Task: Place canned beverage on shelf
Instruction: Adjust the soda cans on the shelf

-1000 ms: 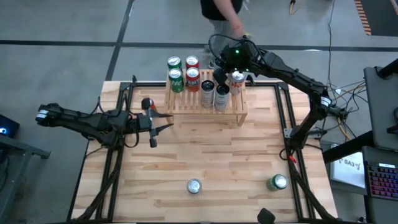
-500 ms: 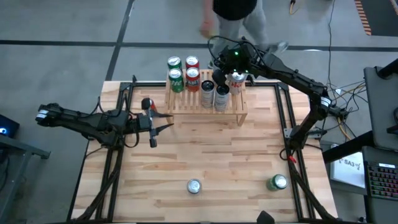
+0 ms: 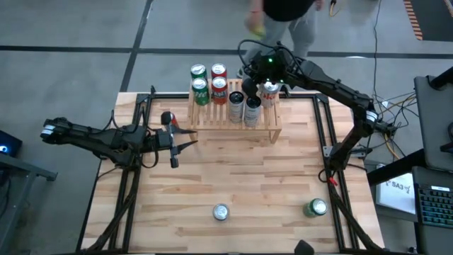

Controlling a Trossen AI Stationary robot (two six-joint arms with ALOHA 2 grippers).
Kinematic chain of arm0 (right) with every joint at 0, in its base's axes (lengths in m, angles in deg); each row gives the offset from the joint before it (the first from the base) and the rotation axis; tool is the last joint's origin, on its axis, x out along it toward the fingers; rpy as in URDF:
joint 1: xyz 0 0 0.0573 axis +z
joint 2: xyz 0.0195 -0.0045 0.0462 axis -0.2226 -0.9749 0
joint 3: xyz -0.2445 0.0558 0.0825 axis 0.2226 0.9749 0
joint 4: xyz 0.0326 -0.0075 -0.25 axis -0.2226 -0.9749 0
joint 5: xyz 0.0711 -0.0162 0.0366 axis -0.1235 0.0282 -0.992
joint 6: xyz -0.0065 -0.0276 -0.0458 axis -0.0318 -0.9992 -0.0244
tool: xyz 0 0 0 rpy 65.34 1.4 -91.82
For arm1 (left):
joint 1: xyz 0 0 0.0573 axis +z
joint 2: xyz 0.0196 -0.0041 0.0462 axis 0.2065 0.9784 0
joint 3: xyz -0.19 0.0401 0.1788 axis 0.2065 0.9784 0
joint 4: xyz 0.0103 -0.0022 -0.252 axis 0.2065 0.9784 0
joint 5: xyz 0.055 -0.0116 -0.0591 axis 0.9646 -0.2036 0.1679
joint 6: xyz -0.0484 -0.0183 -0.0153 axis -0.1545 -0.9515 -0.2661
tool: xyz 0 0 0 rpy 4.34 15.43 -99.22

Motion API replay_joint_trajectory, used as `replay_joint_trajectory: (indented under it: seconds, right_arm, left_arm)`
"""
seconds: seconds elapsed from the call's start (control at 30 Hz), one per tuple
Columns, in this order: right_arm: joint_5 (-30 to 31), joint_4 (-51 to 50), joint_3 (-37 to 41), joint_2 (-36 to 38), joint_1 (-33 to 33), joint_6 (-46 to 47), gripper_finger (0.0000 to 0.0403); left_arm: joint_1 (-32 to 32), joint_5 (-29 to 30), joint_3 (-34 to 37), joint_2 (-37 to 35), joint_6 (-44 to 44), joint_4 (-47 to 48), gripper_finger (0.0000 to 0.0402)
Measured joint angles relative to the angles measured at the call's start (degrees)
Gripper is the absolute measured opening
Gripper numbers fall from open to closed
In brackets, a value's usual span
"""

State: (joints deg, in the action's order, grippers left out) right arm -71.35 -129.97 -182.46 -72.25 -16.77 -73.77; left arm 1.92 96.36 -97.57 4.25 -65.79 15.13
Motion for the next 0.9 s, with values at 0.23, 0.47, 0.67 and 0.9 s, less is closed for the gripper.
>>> replay_joint_trajectory:
  seconds: [0.23, 0.47, 0.67, 0.9]
  right_arm:
    - [0.02, 1.63, 0.00, 0.64, -0.02, -0.79, 0.0009]
    - [0.04, 4.61, -0.06, 1.13, -0.80, -3.25, 0.0009]
    - [0.10, 5.15, -0.07, 1.13, -4.38, -4.27, 0.0009]
    - [-0.38, 3.71, -0.07, 1.11, -8.97, -4.72, 0.0009]
  left_arm:
    - [-0.01, 0.01, 0.00, 0.00, 0.00, 0.01, 0.0125]
    - [0.00, 0.02, 0.00, 0.02, 0.00, -0.01, 0.0125]
    - [0.00, 0.02, 0.00, 0.00, 0.00, -0.01, 0.0125]
    - [0.00, 0.02, 0.00, 0.00, 0.00, -0.01, 0.0125]
